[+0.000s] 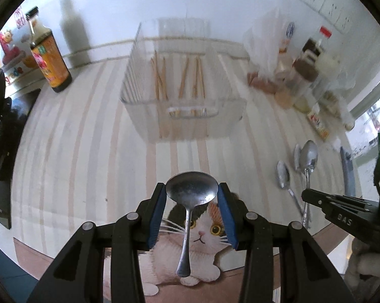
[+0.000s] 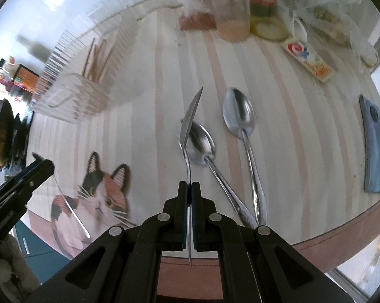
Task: Organize utensils
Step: 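Carry the spoons in both tools over the clear basket and release them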
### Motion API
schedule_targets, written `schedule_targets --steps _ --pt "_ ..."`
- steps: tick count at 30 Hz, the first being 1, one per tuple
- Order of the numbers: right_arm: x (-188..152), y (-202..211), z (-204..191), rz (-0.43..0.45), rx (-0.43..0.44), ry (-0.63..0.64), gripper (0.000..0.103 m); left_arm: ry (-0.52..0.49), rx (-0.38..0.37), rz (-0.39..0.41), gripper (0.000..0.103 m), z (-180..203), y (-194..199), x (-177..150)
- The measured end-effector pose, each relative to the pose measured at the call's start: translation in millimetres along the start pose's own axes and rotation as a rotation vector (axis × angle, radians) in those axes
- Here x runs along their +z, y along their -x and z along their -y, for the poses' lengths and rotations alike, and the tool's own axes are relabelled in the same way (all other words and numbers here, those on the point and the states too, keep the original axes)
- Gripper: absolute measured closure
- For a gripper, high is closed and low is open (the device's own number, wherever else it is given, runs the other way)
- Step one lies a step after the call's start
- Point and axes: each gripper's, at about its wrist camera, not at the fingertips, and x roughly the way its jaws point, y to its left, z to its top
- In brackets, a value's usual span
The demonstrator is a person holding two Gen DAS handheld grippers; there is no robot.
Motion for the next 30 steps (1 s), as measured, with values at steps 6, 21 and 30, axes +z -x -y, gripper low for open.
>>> schedule_targets --steps 6,21,30 --pt "13 20 -16 0.06 0.02 0.038 0.1 0.014 0.003 0.083 0.065 -2 28 10" --pt "93 87 -73 0.187 0.21 0.086 0.1 0.145 -0.119 0.207 0.065 -12 106 99" --pt "173 60 -123 0.152 0.242 0.112 0.1 0.205 -0.155 0.12 0.065 -38 52 181"
